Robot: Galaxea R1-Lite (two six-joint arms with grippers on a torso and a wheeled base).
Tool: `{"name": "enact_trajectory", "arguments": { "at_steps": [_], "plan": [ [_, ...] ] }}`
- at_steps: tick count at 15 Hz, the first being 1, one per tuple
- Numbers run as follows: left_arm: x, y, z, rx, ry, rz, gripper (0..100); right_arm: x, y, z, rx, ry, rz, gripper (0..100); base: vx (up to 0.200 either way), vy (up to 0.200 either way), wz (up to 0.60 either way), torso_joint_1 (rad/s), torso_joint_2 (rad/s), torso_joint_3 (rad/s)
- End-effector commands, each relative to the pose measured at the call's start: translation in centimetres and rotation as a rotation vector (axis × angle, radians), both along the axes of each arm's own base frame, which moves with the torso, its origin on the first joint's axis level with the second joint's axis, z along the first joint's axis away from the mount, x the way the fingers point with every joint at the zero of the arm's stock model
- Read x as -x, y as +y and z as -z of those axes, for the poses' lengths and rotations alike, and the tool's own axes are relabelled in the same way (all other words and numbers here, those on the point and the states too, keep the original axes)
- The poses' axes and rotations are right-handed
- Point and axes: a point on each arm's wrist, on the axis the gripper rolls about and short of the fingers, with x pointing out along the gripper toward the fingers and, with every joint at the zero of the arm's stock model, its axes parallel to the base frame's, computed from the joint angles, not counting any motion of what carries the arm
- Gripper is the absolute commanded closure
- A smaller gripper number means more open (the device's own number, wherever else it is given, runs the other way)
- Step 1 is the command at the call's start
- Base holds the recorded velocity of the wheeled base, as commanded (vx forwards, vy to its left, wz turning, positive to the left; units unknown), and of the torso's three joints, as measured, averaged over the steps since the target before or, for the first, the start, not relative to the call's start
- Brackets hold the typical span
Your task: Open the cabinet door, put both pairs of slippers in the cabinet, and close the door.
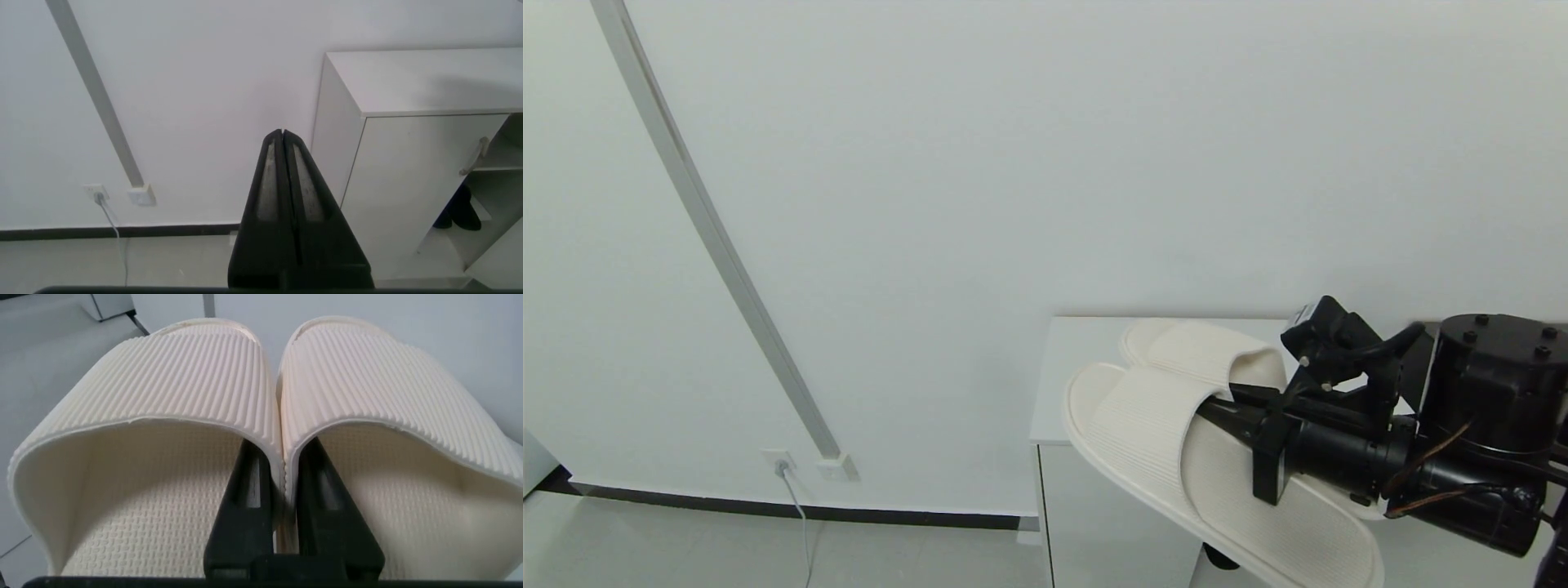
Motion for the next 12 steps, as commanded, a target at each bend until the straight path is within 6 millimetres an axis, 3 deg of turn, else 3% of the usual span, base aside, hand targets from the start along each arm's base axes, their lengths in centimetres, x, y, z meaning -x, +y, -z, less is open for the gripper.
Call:
{"name": "enact_trajectory", "arguments": {
  "at_steps": [1,5,12],
  "plan": [
    [-0.01,0.00,0.00,0.000,0.001,0.000,100,0.05,0.10,0.22,0.005,0.006,-0.005,100,-0.200,0.000,0.00,0.002,0.00,0.002],
    [-0.01,0.00,0.00,0.000,0.001,0.000,100,0.26,0.29,0.57,0.017,0.013,-0.016,100,-0.200,0.000,0.00,0.006,0.01,0.001],
    [-0.01,0.00,0.00,0.000,0.001,0.000,100,0.54,0.51,0.96,0.029,0.023,-0.029,100,0.000,0.000,0.00,0.000,0.00,0.000]
  ]
}}
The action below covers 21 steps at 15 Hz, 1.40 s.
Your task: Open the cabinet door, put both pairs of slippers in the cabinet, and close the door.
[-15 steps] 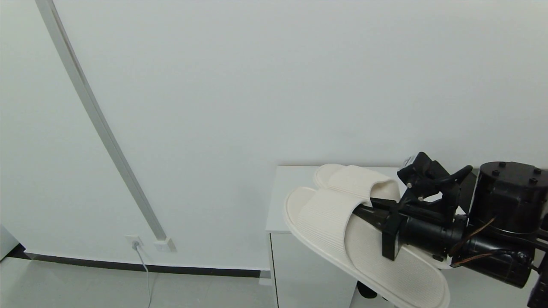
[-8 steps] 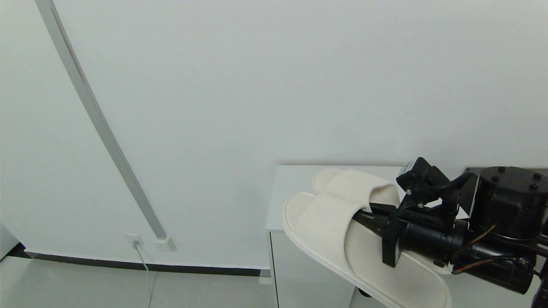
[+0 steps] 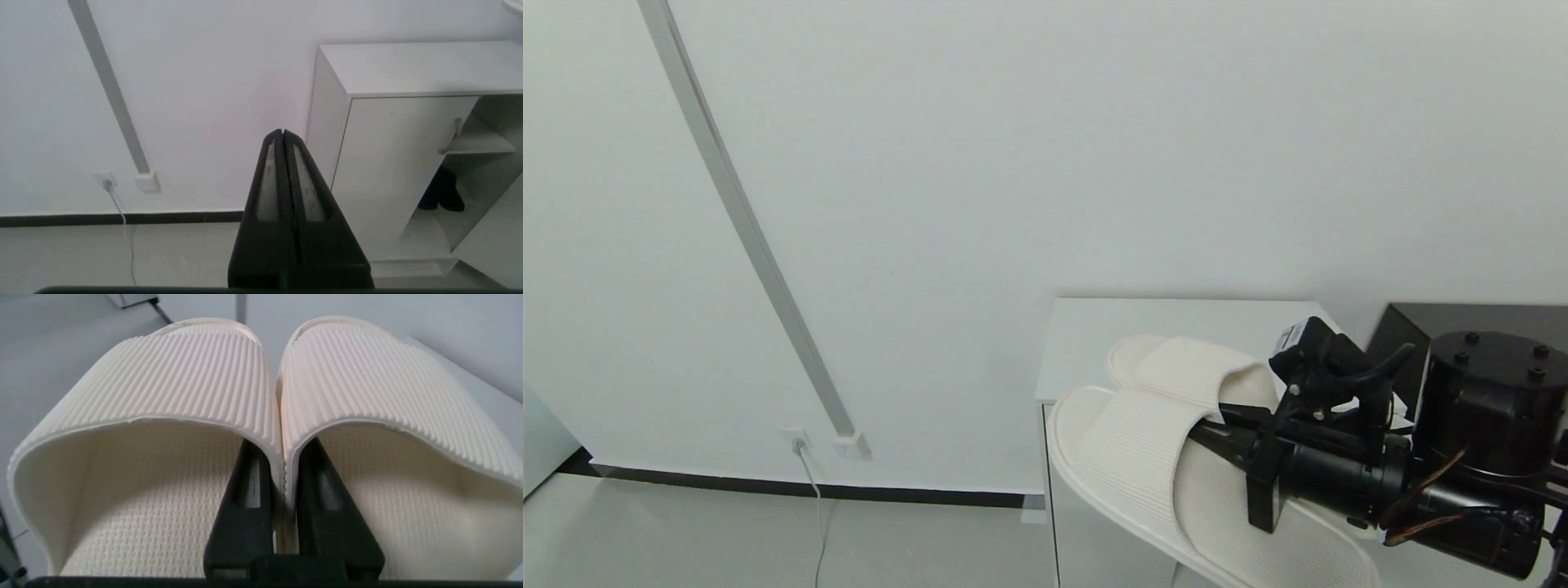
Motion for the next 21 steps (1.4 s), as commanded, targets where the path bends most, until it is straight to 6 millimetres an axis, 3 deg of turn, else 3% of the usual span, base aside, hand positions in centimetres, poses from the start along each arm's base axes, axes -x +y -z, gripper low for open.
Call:
{"name": "enact_trajectory", "arguments": {
  "at_steps": [1,14,21],
  "plan": [
    [-0.01,0.00,-0.01,0.000,0.001,0.000,100,-0.05,0.05,0.36,0.010,0.011,0.000,100,0.000,0.000,0.00,0.000,0.00,0.000],
    [-0.01,0.00,-0.01,0.000,0.001,0.000,100,-0.16,0.13,0.87,0.027,0.022,0.005,100,0.000,0.000,0.00,0.000,0.00,0.000],
    [-0.02,0.00,0.03,0.002,0.002,0.000,100,-0.30,0.24,1.13,0.033,0.029,0.007,100,0.000,-0.200,0.00,0.002,0.00,0.003]
  ]
}}
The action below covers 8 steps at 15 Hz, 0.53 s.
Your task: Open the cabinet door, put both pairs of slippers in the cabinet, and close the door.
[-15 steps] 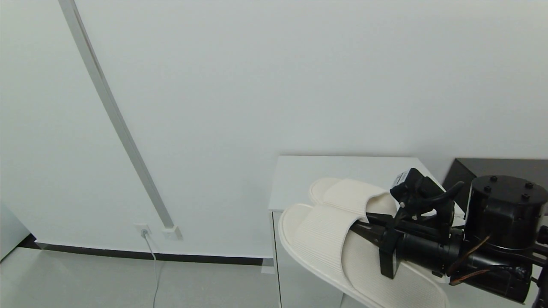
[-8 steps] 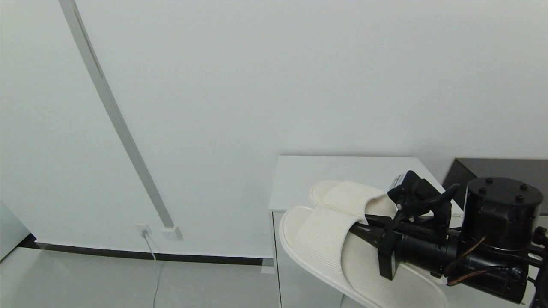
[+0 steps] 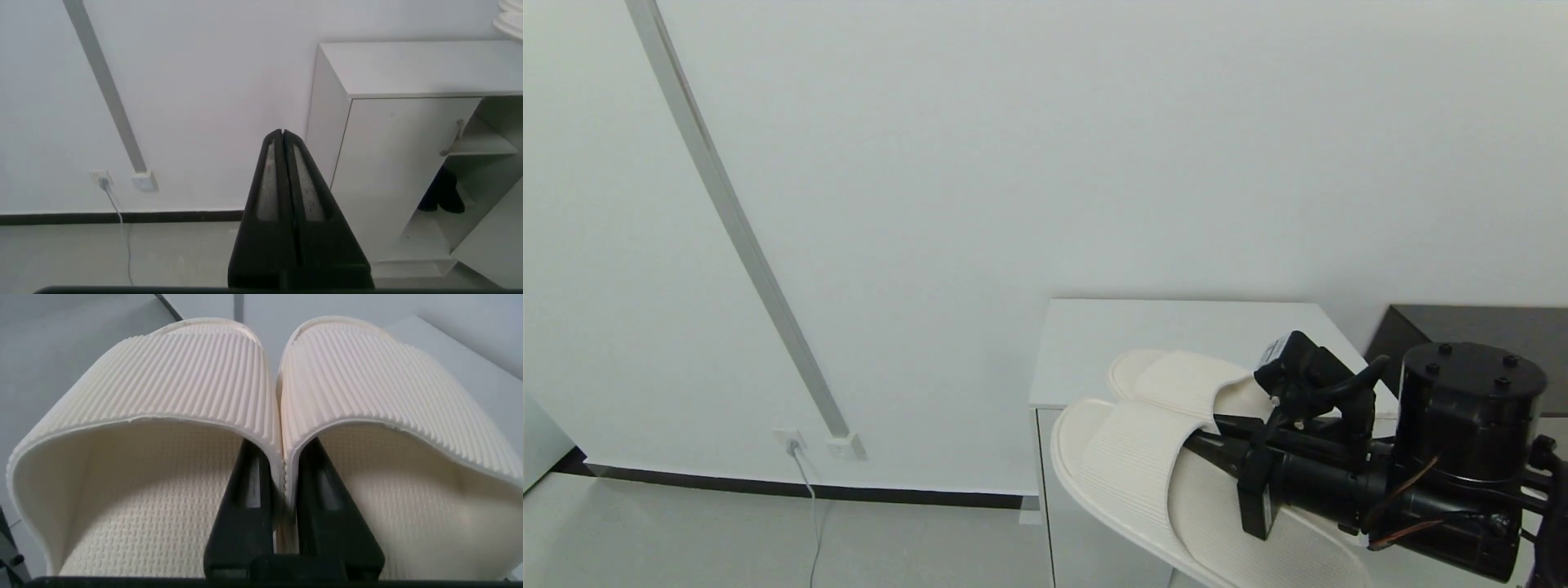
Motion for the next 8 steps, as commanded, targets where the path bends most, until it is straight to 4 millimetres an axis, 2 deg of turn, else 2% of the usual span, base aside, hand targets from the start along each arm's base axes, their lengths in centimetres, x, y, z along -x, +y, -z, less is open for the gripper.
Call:
{"name": "enact_trajectory", "arguments": {
  "at_steps": [1,8],
  "plan": [
    [-0.01,0.00,0.00,0.000,0.001,0.000,100,-0.02,0.05,0.15,0.004,0.004,-0.001,100,0.000,-0.200,0.00,0.012,0.01,0.007],
    [-0.01,0.00,0.00,-0.002,0.001,0.000,100,-0.06,0.09,0.31,0.008,0.009,-0.001,100,0.000,-0.200,0.00,0.002,0.01,0.002]
  ]
}}
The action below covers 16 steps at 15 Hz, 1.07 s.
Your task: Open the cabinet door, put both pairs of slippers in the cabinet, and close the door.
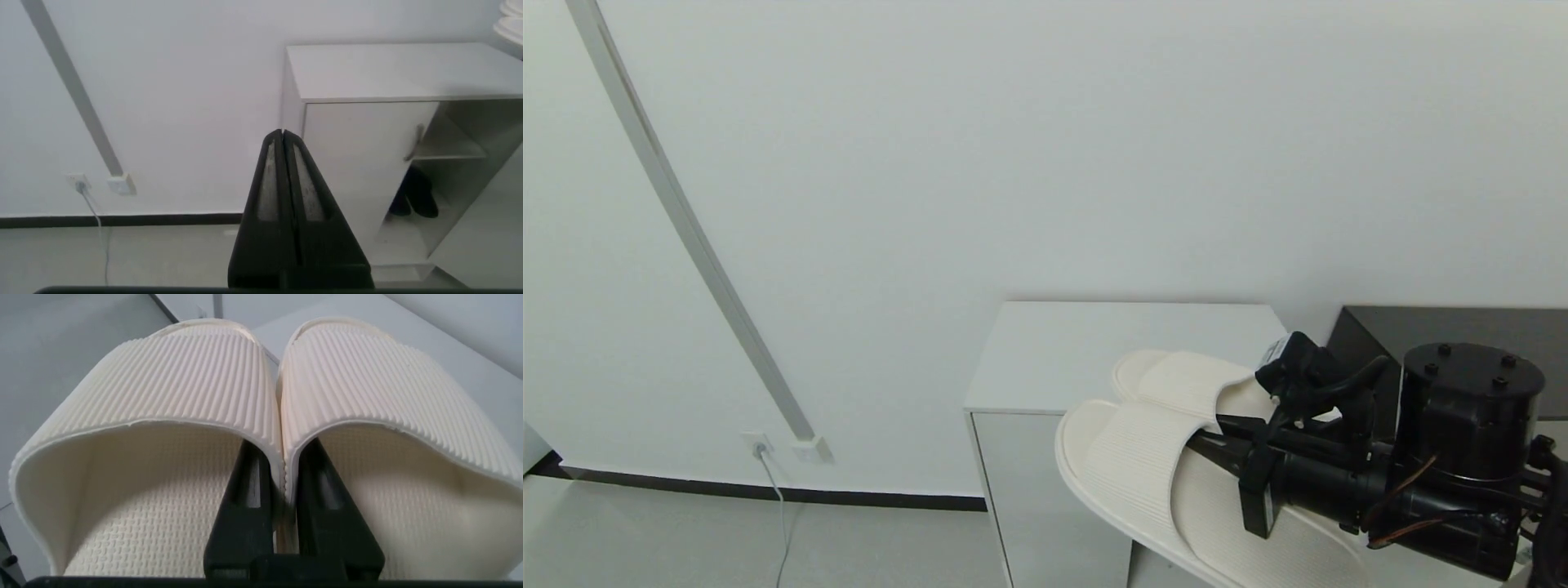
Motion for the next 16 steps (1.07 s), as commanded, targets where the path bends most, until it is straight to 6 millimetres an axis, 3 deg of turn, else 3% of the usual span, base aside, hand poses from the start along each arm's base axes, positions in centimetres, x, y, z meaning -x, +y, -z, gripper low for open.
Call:
{"name": "enact_trajectory", "arguments": {
  "at_steps": [1,8,16],
  "plan": [
    [-0.01,0.00,0.00,-0.001,0.002,-0.001,100,-0.07,0.07,0.18,0.010,-0.001,-0.001,100,0.000,-0.200,0.00,-0.002,0.00,0.002],
    [-0.01,0.00,0.00,0.001,0.002,-0.001,100,-0.22,0.15,0.46,0.017,0.006,-0.003,100,0.000,-0.200,0.00,0.001,0.00,0.006],
    [-0.01,0.00,0.00,0.002,0.002,-0.001,100,-0.06,-0.13,0.72,0.018,0.012,0.000,100,0.000,0.000,0.00,0.000,0.00,0.000]
  ]
}}
